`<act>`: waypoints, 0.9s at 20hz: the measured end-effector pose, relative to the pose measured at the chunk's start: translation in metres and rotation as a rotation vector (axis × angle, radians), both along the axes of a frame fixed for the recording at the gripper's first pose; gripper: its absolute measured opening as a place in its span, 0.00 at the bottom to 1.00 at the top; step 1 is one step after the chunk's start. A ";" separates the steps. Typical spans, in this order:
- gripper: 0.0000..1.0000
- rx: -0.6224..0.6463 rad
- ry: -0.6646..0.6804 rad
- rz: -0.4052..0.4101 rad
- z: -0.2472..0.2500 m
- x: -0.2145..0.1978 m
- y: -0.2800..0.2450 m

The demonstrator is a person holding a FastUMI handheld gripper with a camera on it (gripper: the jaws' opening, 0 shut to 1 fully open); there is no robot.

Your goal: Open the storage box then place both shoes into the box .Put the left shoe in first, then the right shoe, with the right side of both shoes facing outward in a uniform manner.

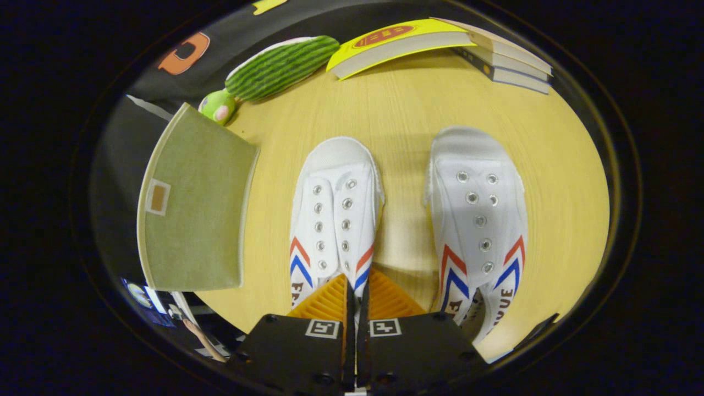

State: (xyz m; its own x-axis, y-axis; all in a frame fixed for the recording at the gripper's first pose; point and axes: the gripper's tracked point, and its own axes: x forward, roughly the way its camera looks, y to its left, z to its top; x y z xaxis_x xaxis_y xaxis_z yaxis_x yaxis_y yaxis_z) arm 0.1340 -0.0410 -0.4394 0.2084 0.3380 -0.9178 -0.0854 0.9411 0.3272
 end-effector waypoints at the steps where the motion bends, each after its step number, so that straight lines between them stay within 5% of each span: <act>1: 0.06 0.046 -0.003 -0.006 0.005 -0.003 0.004; 12: 0.06 0.146 -0.172 -0.114 0.113 0.018 0.037; 18: 0.06 0.188 -0.302 -0.088 0.189 0.018 0.096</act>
State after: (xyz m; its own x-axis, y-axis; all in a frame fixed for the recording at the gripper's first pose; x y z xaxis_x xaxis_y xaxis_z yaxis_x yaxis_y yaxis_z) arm 0.1520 0.0548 -0.2501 0.4960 0.4636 -0.7342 -0.1259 0.8750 0.4674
